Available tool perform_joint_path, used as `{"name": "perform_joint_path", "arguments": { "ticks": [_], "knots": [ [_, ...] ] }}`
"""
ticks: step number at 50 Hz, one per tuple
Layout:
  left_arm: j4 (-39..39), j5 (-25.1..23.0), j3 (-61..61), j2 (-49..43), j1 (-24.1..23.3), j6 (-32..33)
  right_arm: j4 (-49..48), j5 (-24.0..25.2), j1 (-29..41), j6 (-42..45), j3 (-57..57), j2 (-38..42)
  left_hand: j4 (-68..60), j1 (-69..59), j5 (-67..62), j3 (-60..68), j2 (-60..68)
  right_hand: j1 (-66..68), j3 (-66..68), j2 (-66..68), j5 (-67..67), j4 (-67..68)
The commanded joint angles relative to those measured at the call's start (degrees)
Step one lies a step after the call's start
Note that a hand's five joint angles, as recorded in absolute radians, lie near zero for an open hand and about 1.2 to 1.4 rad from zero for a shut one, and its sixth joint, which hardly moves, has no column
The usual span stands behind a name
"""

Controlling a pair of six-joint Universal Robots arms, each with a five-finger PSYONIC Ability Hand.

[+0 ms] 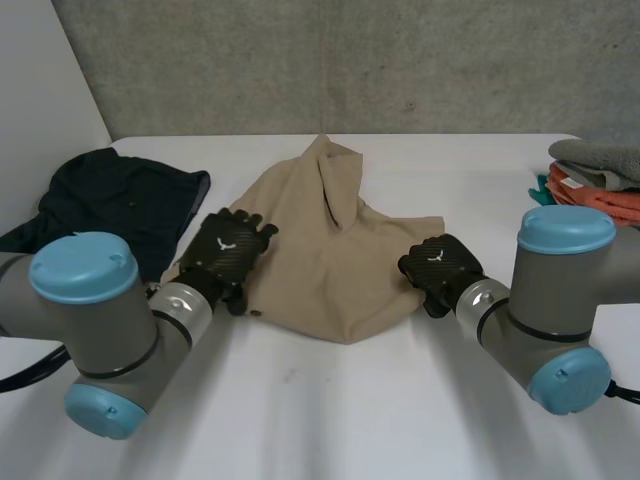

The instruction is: Fold the laundry.

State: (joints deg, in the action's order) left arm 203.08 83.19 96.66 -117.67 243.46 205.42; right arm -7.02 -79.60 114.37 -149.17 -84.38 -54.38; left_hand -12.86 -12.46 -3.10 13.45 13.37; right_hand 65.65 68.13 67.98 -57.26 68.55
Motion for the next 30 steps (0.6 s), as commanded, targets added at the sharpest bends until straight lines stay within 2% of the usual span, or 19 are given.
{"name": "perform_joint_path", "arguments": {
  "ticks": [1,4,5,6,8,9,11,13,16,17,23,30],
  "knots": [
    [-1.0,0.5,-1.5,-3.5,-1.2,0.7,-0.6,-0.8,0.9,-0.5,0.0,0.1,-3.4,-3.8,-3.1,2.8,2.9,14.4,11.9,12.0,-12.7,11.5],
    [-1.1,0.7,-2.4,-4.5,-1.2,0.8,-0.6,-1.0,1.1,-0.6,0.2,0.1,-12.9,-13.4,-12.7,12.4,12.4,14.4,11.9,12.0,-12.7,11.5],
    [-1.1,0.9,-3.1,-4.8,-1.2,0.9,-0.6,-1.3,1.2,-0.6,0.3,0.0,-28.3,-28.7,-28.1,27.7,27.8,14.4,11.9,12.0,-12.7,11.5],
    [-1.1,1.2,-3.4,-4.9,-1.2,0.9,-0.6,-1.5,1.3,-0.7,0.3,-0.1,-35.8,-36.2,-35.6,35.2,35.3,14.4,11.9,12.0,-12.7,11.5],
    [-1.1,2.2,-3.9,-4.9,-1.0,0.9,-0.8,-2.1,1.3,-0.9,0.3,-0.4,-51.6,-52.0,-51.4,51.0,51.1,4.5,2.0,2.1,-2.8,1.6],
    [-0.8,3.7,-4.5,-4.9,-0.5,0.9,-1.2,-2.6,1.3,-1.6,0.3,-0.7,-59.5,-59.9,-59.3,58.9,59.0,-5.9,-8.4,-8.3,7.5,-8.8],
    [-0.7,5.7,-5.1,-4.8,-0.2,1.0,-1.5,-3.1,1.2,-2.5,0.3,-1.7,-64.9,-65.3,-64.7,64.4,64.4,-19.6,-22.1,-21.9,21.2,-22.5],
    [-0.1,8.8,-6.2,-4.4,0.1,1.3,-1.6,-3.6,0.9,-4.1,0.1,-3.5,-67.1,-67.5,-66.9,66.6,66.6,-34.2,-36.7,-36.5,35.8,-37.1],
    [0.5,11.1,-7.4,-4.3,0.4,2.2,-1.6,-3.5,0.6,-5.7,0.0,-5.3,-67.1,-67.5,-66.9,66.6,66.6,-45.2,-47.7,-47.5,46.8,-48.1],
    [0.9,12.3,-8.4,-4.3,0.9,3.4,-1.4,-3.5,0.6,-6.6,0.2,-6.3,-67.1,-67.5,-66.9,66.6,66.6,-55.6,-58.1,-58.0,57.3,-58.5],
    [4.1,11.9,-13.9,-3.7,3.4,8.9,-0.1,-3.4,0.0,-8.2,1.1,-9.1,-67.1,-67.5,-66.9,66.6,66.6,-55.6,-58.1,-58.0,57.3,-58.5],
    [13.1,4.5,-28.5,-0.5,3.5,10.0,1.7,-3.7,-1.3,-9.4,3.2,-10.7,-67.1,-67.5,-66.9,66.6,66.6,-55.6,-58.1,-58.0,57.3,-58.5]
  ]
}}
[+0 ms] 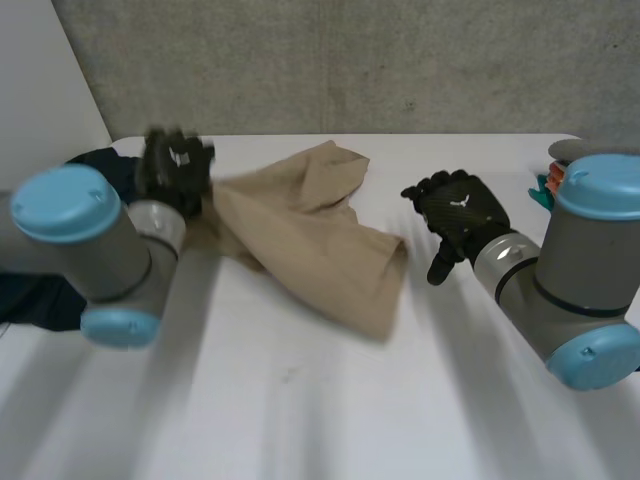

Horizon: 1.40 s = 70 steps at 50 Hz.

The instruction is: Fold the laundry.

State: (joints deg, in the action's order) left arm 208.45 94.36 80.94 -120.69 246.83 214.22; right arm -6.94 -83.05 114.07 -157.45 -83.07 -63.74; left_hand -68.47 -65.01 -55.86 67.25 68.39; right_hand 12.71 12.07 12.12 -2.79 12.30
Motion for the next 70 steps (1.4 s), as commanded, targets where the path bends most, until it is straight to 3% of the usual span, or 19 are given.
{"name": "perform_joint_path", "arguments": {
  "ticks": [1,9,14,18,21,22,25,32,36,40,44,48,52,58,63,70],
  "knots": [
    [8.2,-7.9,-14.7,2.6,-0.3,0.8,1.8,-0.3,-1.1,-1.4,2.1,-1.3,-11.5,-15.0,-14.1,12.7,11.6,-2.7,-2.1,-2.1,2.8,-2.3],
    [3.5,-15.8,-29.2,-0.7,-6.6,-9.0,2.0,-1.3,-1.9,-2.1,2.4,-0.9,-11.5,-15.0,-14.1,12.7,11.6,-2.7,-2.1,-2.1,2.8,-2.3],
    [-5.0,-23.3,-28.0,-5.0,-10.5,-15.0,1.7,-1.9,-3.7,-2.0,2.7,-0.9,-11.5,-15.0,-14.1,12.7,11.6,-2.7,-2.1,-2.1,2.8,-2.3],
    [-10.8,-30.0,-23.2,-7.9,-13.2,-15.9,1.7,-1.5,-5.6,-1.9,3.6,-0.8,-10.2,-13.7,-12.8,11.4,10.3,-2.7,-2.1,-2.1,2.8,-2.3],
    [-12.8,-33.2,-20.2,-9.6,-14.3,-14.5,1.9,-1.5,-6.6,-1.9,4.3,-0.6,4.9,1.4,2.3,-3.7,-4.8,-2.7,-2.1,-2.1,2.8,-2.3],
    [-13.7,-34.4,-18.3,-10.7,-14.7,-13.1,2.0,-1.5,-7.1,-1.9,4.8,-0.5,19.9,16.5,17.3,-18.7,-19.8,-2.7,-2.1,-2.1,2.8,-2.3],
    [-14.6,-35.1,-14.5,-11.8,-15.2,-9.5,2.0,-1.4,-7.6,-1.9,5.1,-0.4,39.2,35.7,36.6,-38.0,-39.1,-2.7,-2.1,-2.1,2.8,-2.3],
    [-14.6,-34.8,-9.2,-8.1,-15.1,-2.6,2.0,-1.2,-7.7,-1.5,5.0,-0.3,51.7,48.2,49.1,-50.5,-51.6,-2.7,-2.1,-2.1,2.8,-2.3],
    [-14.9,-32.4,-7.1,-2.7,-14.3,-2.8,2.1,-0.6,-6.8,-0.8,4.6,-0.4,53.4,49.9,50.8,-52.2,-53.3,-2.7,-2.1,-2.1,2.8,-2.3],
    [-15.3,-26.8,-4.3,3.0,-13.0,-5.8,2.5,0.5,-4.6,0.7,3.8,-0.9,53.4,49.9,50.8,-52.2,-53.3,-2.7,-2.1,-2.1,2.8,-2.3],
    [-16.2,-17.6,-1.0,8.1,-11.5,-10.0,3.3,3.4,-1.7,4.5,3.0,-2.3,53.4,49.9,50.8,-52.2,-53.3,-2.7,-2.1,-2.1,2.8,-2.3],
    [-19.9,-4.4,3.4,12.2,-11.0,-14.7,4.7,7.4,0.7,11.1,2.7,-2.5,53.7,50.3,51.1,-52.5,-53.6,-2.7,-2.1,-2.1,2.8,-2.3],
    [-26.0,3.4,8.3,14.6,-11.3,-16.8,5.5,11.2,2.6,18.0,4.1,-0.6,54.1,50.6,51.4,-52.8,-54.0,-2.7,-2.1,-2.1,2.8,-2.3],
    [-32.1,5.5,14.9,16.2,-11.1,-18.0,7.6,14.0,4.3,25.0,11.4,5.7,54.7,51.3,52.1,-53.5,-54.6,4.0,4.6,4.6,-3.9,4.4],
    [-32.3,5.5,21.0,18.1,-9.6,-18.1,10.2,14.7,5.7,28.2,20.9,13.8,54.7,51.3,52.1,-53.5,-54.6,9.6,10.2,10.2,-9.5,10.0],
    [-28.9,5.6,25.5,17.7,-8.6,-17.7,16.2,10.8,5.8,33.9,32.3,23.1,52.7,49.3,50.1,-51.5,-52.6,10.9,11.6,11.5,-10.8,11.3]
  ]
}}
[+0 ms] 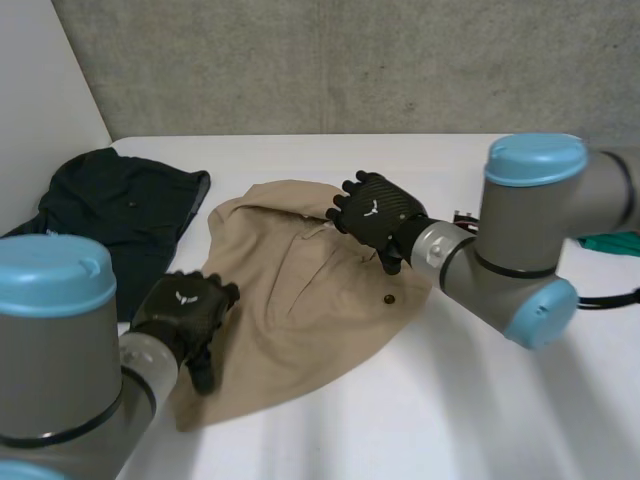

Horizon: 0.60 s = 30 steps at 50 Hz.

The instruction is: Fold the laundry.

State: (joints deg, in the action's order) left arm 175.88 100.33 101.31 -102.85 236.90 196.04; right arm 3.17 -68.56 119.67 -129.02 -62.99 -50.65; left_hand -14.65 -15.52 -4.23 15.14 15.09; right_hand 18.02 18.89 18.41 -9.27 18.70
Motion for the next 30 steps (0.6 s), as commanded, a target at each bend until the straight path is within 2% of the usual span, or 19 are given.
{"name": "perform_joint_path", "arguments": {
  "ticks": [1,4,10,13,15,21,30],
  "knots": [
    [4.2,-0.4,5.3,-0.5,1.6,0.5,7.0,-4.6,0.1,6.3,13.1,10.8,-1.9,-1.1,-2.4,1.5,1.5,5.6,4.7,5.2,-4.4,4.9],
    [6.0,-0.7,5.7,-2.0,2.9,0.7,10.2,-8.0,-0.5,9.4,16.5,13.7,-3.1,-2.3,-3.5,2.6,2.7,5.6,4.7,5.2,-4.4,4.9],
    [7.5,-0.8,5.7,-2.7,4.1,1.5,12.0,-11.2,-1.3,11.6,19.7,16.7,-3.0,-2.1,-3.4,2.5,2.5,9.1,8.2,8.7,-7.9,8.4],
    [7.6,-0.8,5.6,-2.5,4.0,1.9,12.2,-11.5,-1.5,10.4,20.2,17.1,-2.8,-1.9,-3.2,2.3,2.4,31.9,31.1,31.5,-30.7,31.2],
    [7.7,-0.9,5.5,-2.3,3.7,2.0,12.5,-11.9,-1.5,8.6,20.1,16.2,-2.1,-1.3,-2.5,1.6,1.7,61.8,60.9,61.4,-60.6,61.1],
    [8.0,-0.9,5.4,-1.4,3.6,3.2,15.2,-13.1,-2.7,0.5,11.1,8.6,-1.4,-0.6,-1.9,1.0,1.0,62.0,61.1,61.6,-60.7,61.3],
    [8.2,-1.3,5.1,-1.4,3.1,4.7,25.6,-15.2,-7.1,1.8,-6.3,-4.7,-0.6,0.3,-1.0,0.1,0.2,62.0,61.1,61.6,-60.7,61.3]
  ]
}}
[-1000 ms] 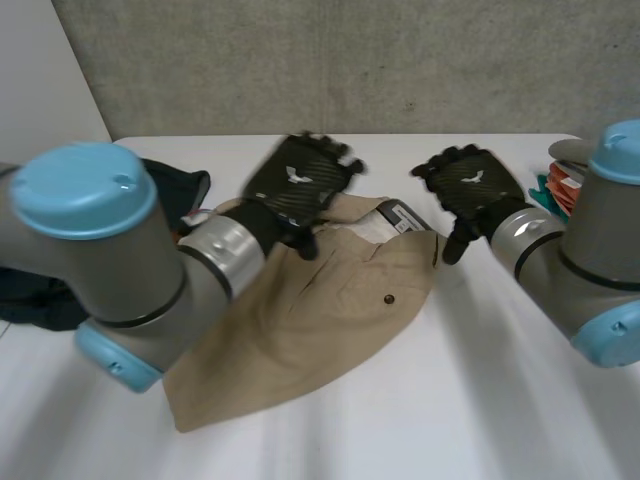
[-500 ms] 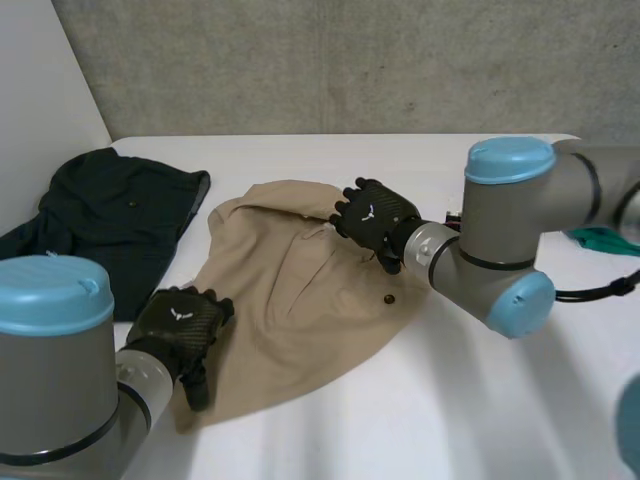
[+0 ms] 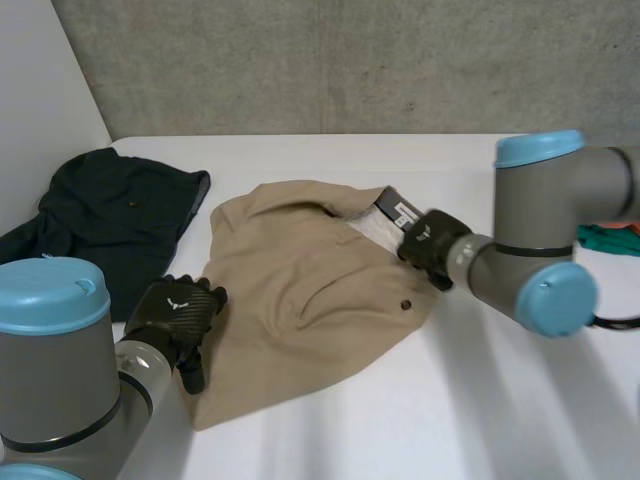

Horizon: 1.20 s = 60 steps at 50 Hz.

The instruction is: Fold the laundry.

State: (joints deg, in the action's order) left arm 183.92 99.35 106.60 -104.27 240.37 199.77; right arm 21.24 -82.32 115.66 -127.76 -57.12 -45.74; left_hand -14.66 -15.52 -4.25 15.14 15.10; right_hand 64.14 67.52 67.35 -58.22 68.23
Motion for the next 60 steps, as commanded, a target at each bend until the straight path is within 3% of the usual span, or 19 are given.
{"name": "perform_joint_path", "arguments": {
  "ticks": [1,7,8,9,12,14,19,27,36,38,40,41,47,53,60],
  "knots": [
    [0.1,-0.2,-0.2,0.0,-0.6,1.0,7.3,-1.9,-3.6,-1.7,-14.5,-11.8,-0.6,0.3,-1.0,0.1,0.2,15.9,12.5,12.6,-11.8,11.8],
    [-0.1,0.1,-0.1,1.3,-1.7,1.4,5.9,-0.8,-4.3,-10.1,-20.6,-17.8,-0.6,0.3,-1.0,0.1,0.2,15.9,12.5,12.6,-11.8,11.8],
    [-0.1,0.1,-0.2,1.4,-1.8,1.5,5.7,-0.5,-4.3,-10.7,-20.8,-18.3,-0.6,0.3,-1.0,0.1,0.2,1.2,-2.2,-2.0,2.9,-2.9],
    [-0.1,0.1,-0.2,1.6,-1.8,1.5,5.0,0.2,-4.2,-11.3,-20.9,-19.1,-0.8,0.1,-1.2,0.3,0.3,-23.6,-27.0,-26.8,27.7,-27.7],
    [-0.1,0.1,-0.2,2.0,-1.6,1.6,2.7,0.6,-3.9,-10.7,-20.5,-19.9,-0.8,0.1,-1.2,0.3,0.3,-34.6,-38.0,-37.8,38.7,-38.7],
    [-0.1,0.1,-0.4,2.1,-1.5,1.6,-0.1,0.6,-3.4,-9.4,-19.4,-20.1,-0.8,0.1,-1.2,0.3,0.3,-48.7,-52.1,-51.9,52.8,-52.8],
    [-0.1,0.1,-0.9,2.3,-1.9,1.5,-3.1,1.4,-0.3,-8.3,-16.1,-19.1,-1.1,-0.2,-1.5,0.6,0.7,-50.4,-53.8,-53.7,54.5,-54.5],
    [-0.6,0.1,-1.0,3.5,-2.5,1.2,1.4,4.6,4.7,-8.1,-7.4,-11.1,-1.3,-0.4,-1.7,0.8,0.8,-45.2,-48.6,-48.4,49.3,-49.3],
    [-3.0,-0.8,-1.2,4.1,-2.0,0.1,11.5,1.5,6.5,-8.0,5.5,1.3,-0.3,0.6,-0.7,-0.2,-0.2,-32.8,-36.2,-36.0,36.9,-36.9],
    [-3.8,-1.3,-1.2,4.1,-2.0,-0.3,11.7,1.4,6.8,-8.7,7.0,2.8,0.9,1.8,0.5,-1.4,-1.4,-22.7,-26.1,-25.9,26.8,-26.8],
    [-4.3,-1.7,-1.1,4.1,-2.0,-0.7,11.6,1.3,6.9,-9.3,7.9,3.4,1.1,1.9,0.7,-1.6,-1.5,-0.4,-3.8,-3.7,4.5,-4.5],
    [-4.8,-2.2,-1.0,4.1,-2.0,-1.0,10.8,1.5,7.1,-10.1,8.9,2.9,1.1,1.9,0.7,-1.6,-1.5,15.7,12.3,12.5,-11.6,11.6],
    [-6.9,-3.6,-1.0,4.1,-1.9,-1.8,2.6,2.6,8.2,-17.0,5.6,-2.5,0.6,1.4,0.2,-1.1,-1.0,15.9,12.5,12.6,-11.8,11.8],
    [-7.1,-3.6,-1.4,3.8,-0.9,-3.3,-5.5,6.0,9.3,-22.1,-3.4,-15.5,-2.9,-2.1,-3.4,2.5,2.5,15.9,12.5,12.6,-11.8,11.8],
    [-7.3,-3.6,-1.9,2.1,-0.2,-4.5,-8.8,5.6,11.3,-24.3,-8.7,-20.2,-6.0,-5.1,-6.4,5.5,5.5,15.9,12.5,12.6,-11.8,11.8]
  ]
}}
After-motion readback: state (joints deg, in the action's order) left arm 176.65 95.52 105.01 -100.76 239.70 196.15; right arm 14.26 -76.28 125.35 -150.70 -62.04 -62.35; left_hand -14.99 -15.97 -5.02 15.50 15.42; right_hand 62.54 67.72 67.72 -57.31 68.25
